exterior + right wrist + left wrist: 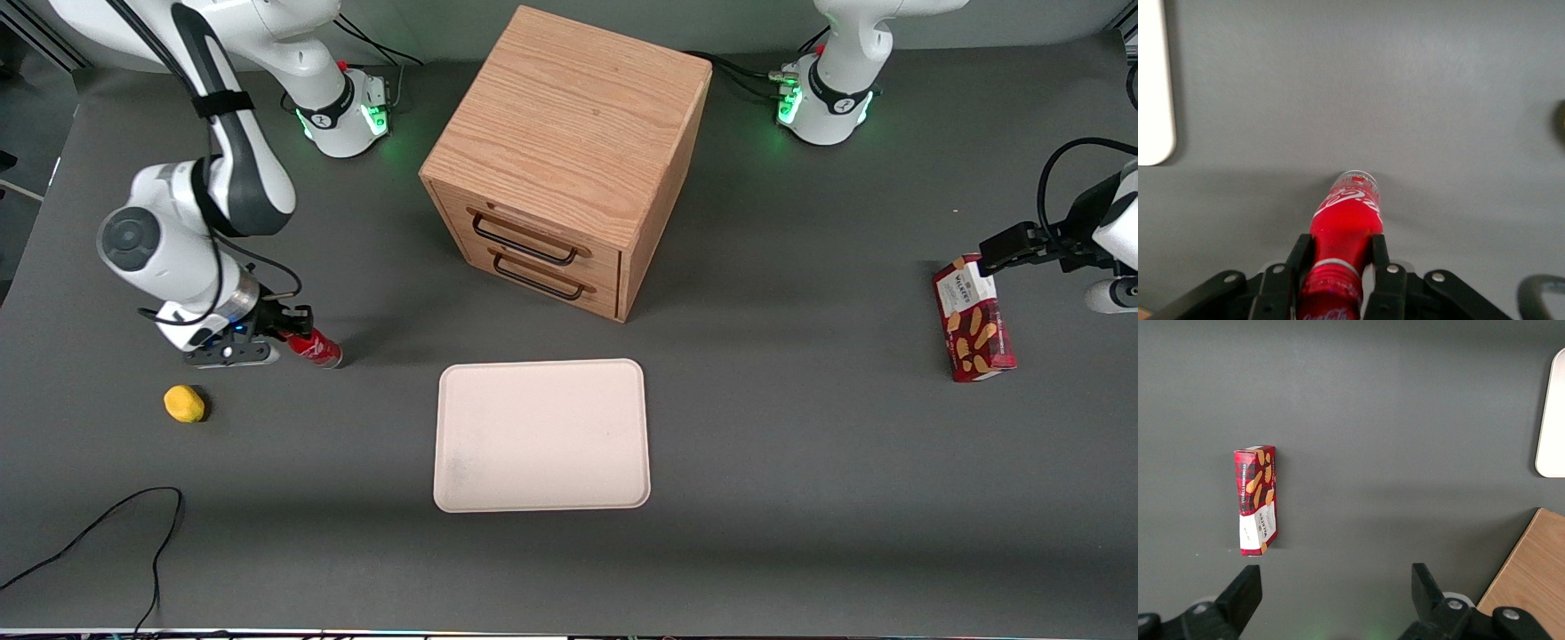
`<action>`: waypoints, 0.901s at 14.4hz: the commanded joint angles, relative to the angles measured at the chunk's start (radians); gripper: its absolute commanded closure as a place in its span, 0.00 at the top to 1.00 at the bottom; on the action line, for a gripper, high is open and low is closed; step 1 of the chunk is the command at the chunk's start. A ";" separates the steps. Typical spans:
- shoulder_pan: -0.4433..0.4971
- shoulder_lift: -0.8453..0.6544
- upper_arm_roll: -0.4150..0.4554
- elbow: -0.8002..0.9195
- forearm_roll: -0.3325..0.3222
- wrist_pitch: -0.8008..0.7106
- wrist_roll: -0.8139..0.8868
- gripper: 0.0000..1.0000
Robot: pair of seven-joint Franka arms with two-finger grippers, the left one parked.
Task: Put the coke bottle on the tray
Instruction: 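Close the right gripper on the bottle and lift it, then carry the held bottle with the right gripper toward the white tray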
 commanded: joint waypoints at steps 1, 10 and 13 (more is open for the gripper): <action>-0.003 0.001 -0.004 0.178 -0.003 -0.162 -0.031 0.13; -0.014 0.212 0.000 0.903 0.095 -0.721 -0.062 0.13; -0.015 0.309 0.022 1.089 0.112 -0.770 -0.057 0.14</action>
